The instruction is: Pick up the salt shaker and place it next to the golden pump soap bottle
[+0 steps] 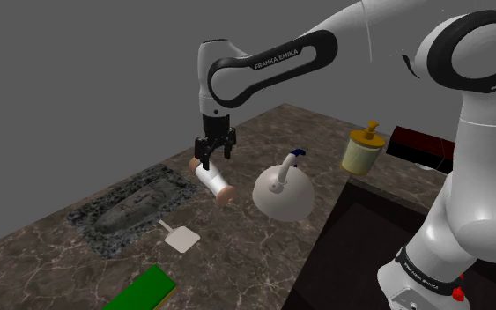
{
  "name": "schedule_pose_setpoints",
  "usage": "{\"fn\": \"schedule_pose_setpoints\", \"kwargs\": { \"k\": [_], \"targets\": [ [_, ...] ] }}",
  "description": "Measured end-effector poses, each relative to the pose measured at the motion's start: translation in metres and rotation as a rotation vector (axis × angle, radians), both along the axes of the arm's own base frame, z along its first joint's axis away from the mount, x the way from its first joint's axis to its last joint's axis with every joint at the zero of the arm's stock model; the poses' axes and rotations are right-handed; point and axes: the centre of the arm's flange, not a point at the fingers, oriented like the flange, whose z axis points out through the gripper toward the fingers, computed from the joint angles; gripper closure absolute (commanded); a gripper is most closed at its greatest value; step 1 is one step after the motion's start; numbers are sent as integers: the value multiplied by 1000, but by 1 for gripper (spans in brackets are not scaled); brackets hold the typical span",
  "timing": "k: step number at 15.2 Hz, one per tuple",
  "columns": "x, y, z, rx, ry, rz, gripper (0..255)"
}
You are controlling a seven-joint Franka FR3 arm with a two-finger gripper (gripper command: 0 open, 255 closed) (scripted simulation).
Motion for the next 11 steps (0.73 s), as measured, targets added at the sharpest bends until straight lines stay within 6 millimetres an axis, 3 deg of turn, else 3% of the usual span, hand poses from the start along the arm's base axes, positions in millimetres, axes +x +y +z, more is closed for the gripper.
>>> {"fn": "schedule_pose_setpoints", "kwargs": {
  "k": [2, 11],
  "targets": [
    [7, 11, -6, 2, -5, 10, 0],
    [6, 16, -45, 2, -6, 14, 0]
  ]
}}
